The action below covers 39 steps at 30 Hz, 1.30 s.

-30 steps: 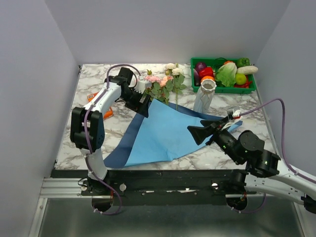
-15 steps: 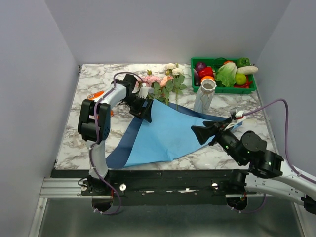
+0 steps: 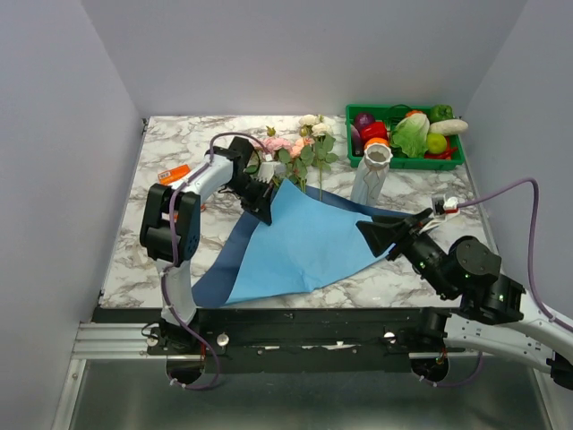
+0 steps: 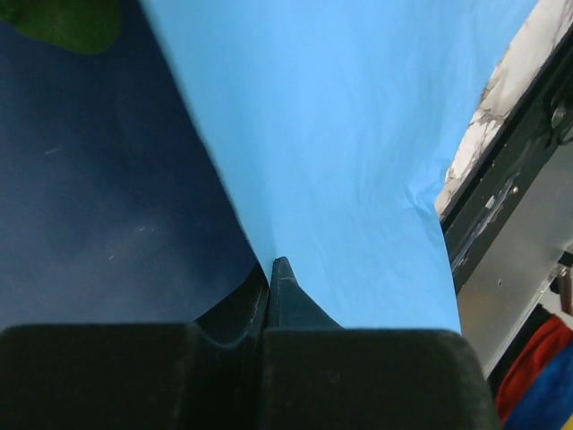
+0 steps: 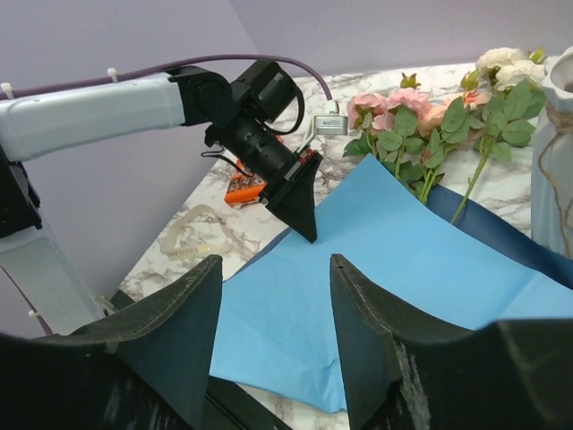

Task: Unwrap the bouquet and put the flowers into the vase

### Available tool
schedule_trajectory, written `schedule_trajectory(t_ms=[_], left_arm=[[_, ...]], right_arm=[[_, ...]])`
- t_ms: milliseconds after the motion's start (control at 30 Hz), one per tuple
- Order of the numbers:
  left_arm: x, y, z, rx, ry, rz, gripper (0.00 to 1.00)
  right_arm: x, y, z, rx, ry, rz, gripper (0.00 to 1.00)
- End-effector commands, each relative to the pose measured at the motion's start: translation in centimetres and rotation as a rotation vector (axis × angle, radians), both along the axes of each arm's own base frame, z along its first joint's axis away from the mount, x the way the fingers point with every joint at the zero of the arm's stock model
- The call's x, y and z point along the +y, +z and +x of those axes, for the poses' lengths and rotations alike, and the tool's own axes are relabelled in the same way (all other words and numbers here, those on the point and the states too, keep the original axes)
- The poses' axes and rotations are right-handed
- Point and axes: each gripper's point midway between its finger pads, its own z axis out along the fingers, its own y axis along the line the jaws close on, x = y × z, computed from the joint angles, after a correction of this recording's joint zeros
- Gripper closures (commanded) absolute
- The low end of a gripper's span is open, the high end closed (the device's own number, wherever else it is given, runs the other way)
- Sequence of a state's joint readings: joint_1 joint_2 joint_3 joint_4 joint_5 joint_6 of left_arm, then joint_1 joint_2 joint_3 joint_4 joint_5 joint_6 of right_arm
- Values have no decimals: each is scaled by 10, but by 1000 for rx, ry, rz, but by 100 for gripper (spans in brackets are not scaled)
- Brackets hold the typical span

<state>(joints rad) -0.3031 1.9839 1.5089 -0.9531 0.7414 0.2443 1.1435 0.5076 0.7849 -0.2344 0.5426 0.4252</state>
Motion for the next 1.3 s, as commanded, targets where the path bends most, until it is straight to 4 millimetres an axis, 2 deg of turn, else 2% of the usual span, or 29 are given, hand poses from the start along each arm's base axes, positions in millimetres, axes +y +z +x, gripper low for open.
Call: schedule_trajectory(t_ms=[0,100,233,267,333,433,467,500,533,567,600,633,733,900,933,1000,1033,1133,1200,1233,1267], left_arm=[[-5,31,-3,-95,-18,-16,100],[-10,49,-2,-160,-32,-10,100],[-21,88,-19,-262,-108,-19,100],[-30,96,-29,-286,-150,-23,100],[-35,115,-44,-355,-211,-22,100],[-54,136,-84,-407,-336,-12,100],[-51,147,-90,-468,-347,30,100],[-64,154,-112,-502,-427,33,100],[-61,159,-125,-515,-464,55,100],[-62,167,-130,-549,-479,69,100],[-64,171,-140,-553,-506,64,100],[-66,174,-161,-541,-560,57,100],[-66,180,-194,-528,-635,17,100],[-52,165,-233,-504,-763,36,98],[-48,161,-236,-519,-788,60,95],[-44,158,-255,-525,-874,69,87],[-45,159,-259,-545,-908,70,71],[-50,171,-281,-572,-998,53,47],[-61,193,-293,-576,-1023,-7,40],[-64,201,-296,-572,-1028,-25,29],[-68,216,-299,-577,-1024,-50,24]], right_arm=[[-8,11,0,-9,-20,9,41],[-7,12,-1,-9,-12,9,42],[-15,18,3,-28,-47,-12,44],[-19,20,5,-31,-72,-19,44],[-28,29,7,-41,-105,-37,44],[-41,40,12,-63,-161,-72,45],[-46,43,14,-69,-188,-80,45],[-49,45,15,-69,-203,-92,45],[-50,51,16,-80,-212,-99,45],[-52,52,17,-84,-223,-107,45],[-51,53,18,-87,-226,-118,44],[-51,54,20,-94,-233,-138,44],[-52,54,22,-93,-249,-162,44],[-50,55,23,-91,-246,-174,44],[-48,53,23,-85,-240,-179,44],[-37,43,23,-57,-208,-211,44],[-32,37,23,-31,-194,-205,44],[-8,9,19,49,-120,-227,46],[6,-14,13,98,-50,-260,47],[13,-32,11,148,-33,-274,48],[18,-43,6,180,-1,-290,48]])
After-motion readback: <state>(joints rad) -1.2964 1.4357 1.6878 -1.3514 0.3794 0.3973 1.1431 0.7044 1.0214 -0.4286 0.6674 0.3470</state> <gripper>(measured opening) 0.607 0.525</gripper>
